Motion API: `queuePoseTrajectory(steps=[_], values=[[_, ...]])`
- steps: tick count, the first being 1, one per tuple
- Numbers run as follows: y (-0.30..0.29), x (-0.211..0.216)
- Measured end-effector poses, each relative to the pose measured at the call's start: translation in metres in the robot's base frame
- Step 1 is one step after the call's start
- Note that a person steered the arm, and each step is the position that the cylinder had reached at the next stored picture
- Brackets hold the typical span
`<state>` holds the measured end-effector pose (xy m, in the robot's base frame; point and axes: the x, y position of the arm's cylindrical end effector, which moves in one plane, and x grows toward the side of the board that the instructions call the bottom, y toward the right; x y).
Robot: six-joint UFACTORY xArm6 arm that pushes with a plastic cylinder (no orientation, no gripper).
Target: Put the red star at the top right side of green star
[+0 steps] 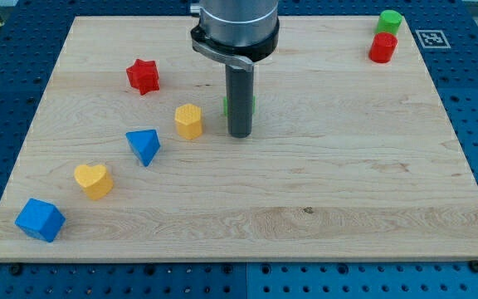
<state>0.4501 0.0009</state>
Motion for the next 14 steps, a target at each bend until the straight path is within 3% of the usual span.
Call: queuePoseTrajectory(steps=[2,3,4,5,6,7,8,9,12,14], values=[[0.047,-0.022],[0.057,-0.05],[0.064,-0.111],[0.032,-0.177],[-0.056,-0.201],[-0.157,-0.201],[-0.231,-0.173],[-0.257,-0.132],[-0.212,-0.099],[-0.126,-0.099]])
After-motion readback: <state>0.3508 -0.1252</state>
